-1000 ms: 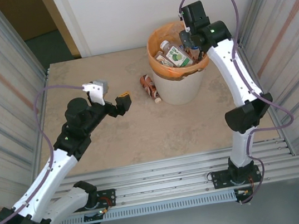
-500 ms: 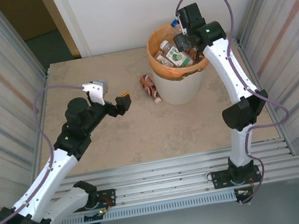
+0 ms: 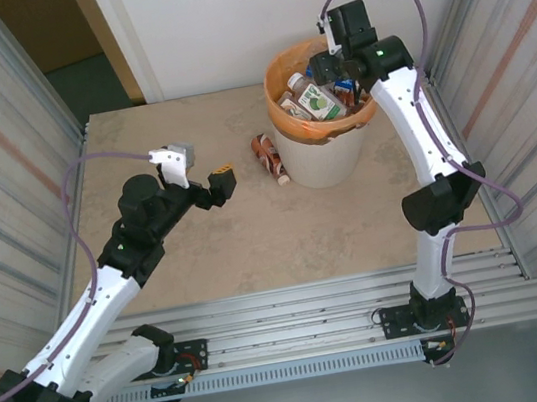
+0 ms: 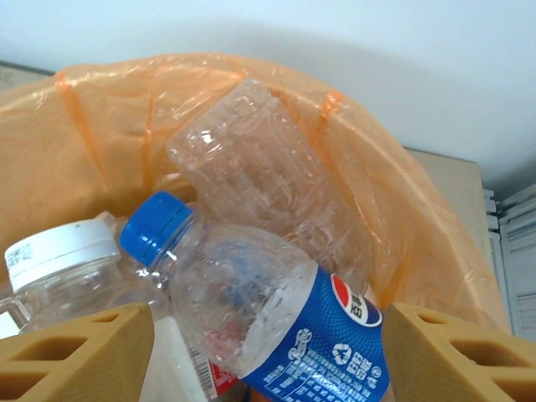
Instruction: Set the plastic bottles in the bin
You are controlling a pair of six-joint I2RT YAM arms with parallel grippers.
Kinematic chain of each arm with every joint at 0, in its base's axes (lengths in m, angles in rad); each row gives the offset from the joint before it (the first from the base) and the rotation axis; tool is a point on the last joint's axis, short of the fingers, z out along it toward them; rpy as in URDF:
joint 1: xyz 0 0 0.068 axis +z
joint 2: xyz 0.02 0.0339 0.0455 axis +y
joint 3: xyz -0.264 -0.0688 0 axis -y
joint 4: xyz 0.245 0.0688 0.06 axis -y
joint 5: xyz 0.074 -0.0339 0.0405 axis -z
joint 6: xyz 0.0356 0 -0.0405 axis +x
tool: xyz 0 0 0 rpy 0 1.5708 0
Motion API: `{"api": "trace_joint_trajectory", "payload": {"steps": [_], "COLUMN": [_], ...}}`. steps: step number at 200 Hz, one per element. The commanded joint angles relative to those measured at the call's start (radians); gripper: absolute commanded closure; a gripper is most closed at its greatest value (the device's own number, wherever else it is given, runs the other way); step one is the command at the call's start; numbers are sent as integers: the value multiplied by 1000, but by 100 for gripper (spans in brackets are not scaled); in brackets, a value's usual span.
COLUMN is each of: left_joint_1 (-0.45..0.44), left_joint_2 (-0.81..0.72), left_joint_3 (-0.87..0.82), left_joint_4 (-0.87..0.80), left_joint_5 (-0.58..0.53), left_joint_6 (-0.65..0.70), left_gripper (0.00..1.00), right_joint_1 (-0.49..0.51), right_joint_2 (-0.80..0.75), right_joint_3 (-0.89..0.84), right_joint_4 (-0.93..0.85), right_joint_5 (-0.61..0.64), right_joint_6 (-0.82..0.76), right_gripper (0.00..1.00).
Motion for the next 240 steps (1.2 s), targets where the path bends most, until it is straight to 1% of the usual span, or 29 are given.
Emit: {"api": "trace_joint_trajectory", "payload": {"steps": [1, 40, 69, 104, 125, 144, 151, 178, 185, 240], "left_joint_1": [2, 12, 41, 70, 76, 78, 79, 82, 83, 85], "left_joint_2": [-7, 6, 48, 147, 238, 331, 366, 507, 542, 823], "left_joint_3": [-1, 13, 51, 122, 170, 230, 252, 335, 354, 541], "left_joint_4": [-21, -52, -101, -156, -179, -218, -229, -242, -243, -284], "left_joint_5": [-28, -71, -95, -103, -112, -114, -109, -84, -74, 26], "left_joint_6": [-13, -44, -109, -175, -210, -242, -253, -294, -301, -350], "left_gripper": [1, 1, 1, 1, 1, 1, 1, 3, 3, 5], "right_joint_1": [-9, 1, 9, 17, 18, 20, 20, 19, 20, 22], "right_joint_2": [-39, -84, -137, -204, -255, -316, -341, -449, -477, -669], "right_joint_3": [24, -12, -60, -123, -188, -268, -304, -443, -508, -780], "right_joint_4": [19, 36, 59, 75, 88, 111, 123, 175, 189, 252], "right_joint_5": [-57, -97, -113, -118, -119, -97, -86, -43, -32, 59], "right_joint_6": [49, 65, 74, 93, 111, 126, 133, 164, 173, 268], "right_gripper": [30, 29, 25, 18, 11, 0, 2, 2, 2, 2]}}
